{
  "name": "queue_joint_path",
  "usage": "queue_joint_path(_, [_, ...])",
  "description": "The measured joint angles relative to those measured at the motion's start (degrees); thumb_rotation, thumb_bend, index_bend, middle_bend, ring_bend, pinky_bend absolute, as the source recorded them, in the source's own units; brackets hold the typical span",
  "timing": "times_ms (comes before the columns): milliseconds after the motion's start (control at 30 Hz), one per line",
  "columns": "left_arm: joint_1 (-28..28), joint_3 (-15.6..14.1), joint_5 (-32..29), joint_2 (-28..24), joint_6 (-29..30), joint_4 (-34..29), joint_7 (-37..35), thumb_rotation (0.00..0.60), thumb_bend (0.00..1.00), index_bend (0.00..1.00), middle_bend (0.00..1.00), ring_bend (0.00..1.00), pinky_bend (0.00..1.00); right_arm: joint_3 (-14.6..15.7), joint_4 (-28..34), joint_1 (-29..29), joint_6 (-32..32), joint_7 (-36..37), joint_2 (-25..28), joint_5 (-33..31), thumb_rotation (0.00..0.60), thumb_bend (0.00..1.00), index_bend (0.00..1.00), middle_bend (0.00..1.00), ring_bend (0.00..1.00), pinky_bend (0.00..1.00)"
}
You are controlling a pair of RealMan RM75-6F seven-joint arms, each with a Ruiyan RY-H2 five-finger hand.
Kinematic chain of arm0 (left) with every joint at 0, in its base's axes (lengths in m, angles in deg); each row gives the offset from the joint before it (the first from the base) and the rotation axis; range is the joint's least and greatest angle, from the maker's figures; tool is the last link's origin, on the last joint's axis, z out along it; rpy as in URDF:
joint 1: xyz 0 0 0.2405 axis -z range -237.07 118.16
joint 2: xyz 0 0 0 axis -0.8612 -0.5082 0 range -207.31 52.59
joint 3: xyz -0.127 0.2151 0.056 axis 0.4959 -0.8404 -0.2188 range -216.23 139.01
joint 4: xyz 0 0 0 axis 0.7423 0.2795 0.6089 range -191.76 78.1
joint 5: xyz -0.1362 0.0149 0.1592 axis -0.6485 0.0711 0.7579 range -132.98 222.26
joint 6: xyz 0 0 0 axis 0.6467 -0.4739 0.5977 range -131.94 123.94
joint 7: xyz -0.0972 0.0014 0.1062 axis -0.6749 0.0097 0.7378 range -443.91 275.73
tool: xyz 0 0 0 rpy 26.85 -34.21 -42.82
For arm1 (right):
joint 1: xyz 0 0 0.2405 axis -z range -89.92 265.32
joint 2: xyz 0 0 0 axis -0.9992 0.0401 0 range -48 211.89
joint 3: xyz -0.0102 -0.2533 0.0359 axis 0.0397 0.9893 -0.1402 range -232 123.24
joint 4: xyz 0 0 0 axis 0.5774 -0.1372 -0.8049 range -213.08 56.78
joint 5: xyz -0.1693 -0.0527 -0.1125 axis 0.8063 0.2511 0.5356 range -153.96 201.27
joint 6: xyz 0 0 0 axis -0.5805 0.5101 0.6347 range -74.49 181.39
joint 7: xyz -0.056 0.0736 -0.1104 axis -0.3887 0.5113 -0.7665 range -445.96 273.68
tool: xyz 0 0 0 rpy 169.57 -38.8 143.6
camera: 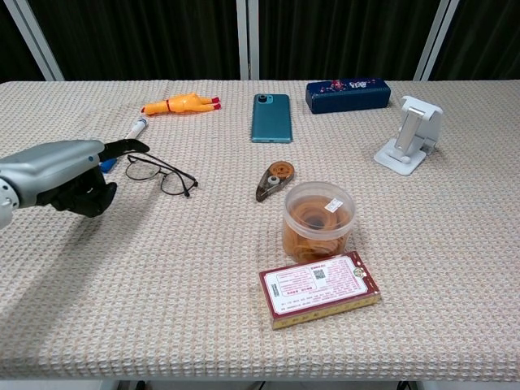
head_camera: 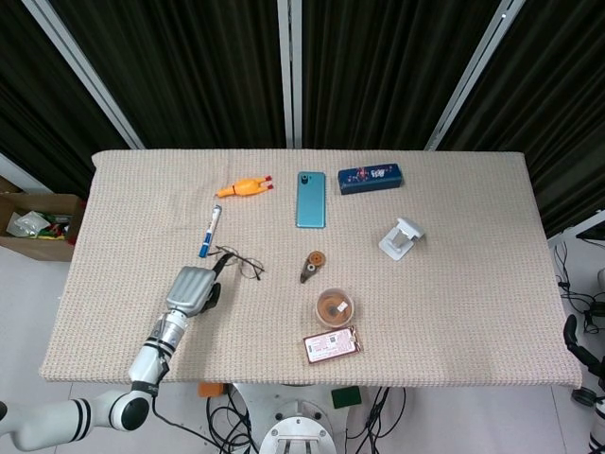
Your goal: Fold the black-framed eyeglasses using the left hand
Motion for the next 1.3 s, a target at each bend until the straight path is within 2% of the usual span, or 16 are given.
queue_joint_path(300, [0.4,0.0,0.9,1.3,-0.3,1.9,-1.1,0.6,0.65,0.09,0.96,0.93,0.96,0.0,0.1,0.0,-0.4,-0.2,0.0,-0.2,0.6,0.47,0.0,0.0,0.0,0.0])
queue_joint_path(1033, [2.3,0.5,-2.9,2.9,-5.0,4.8,-1.3,0.6,0.65,0.09,0.96,0.93,0.96,0.2,0.1,-0.3,-0.8,-0.6,-0.1,0.0,0.6,0.47,0.0,0.0,0.0,0.0])
queue_joint_path(1300, [1.7,0.9,-1.2,1.7,-1.7,2.1,-1.6,0.6,0.63,0.09,0.95,0.92,0.96,-0.3,0.4,0.3,0.0,0.1,0.6,-0.7,0.6,0.47,0.0,0.0,0.0,0.0])
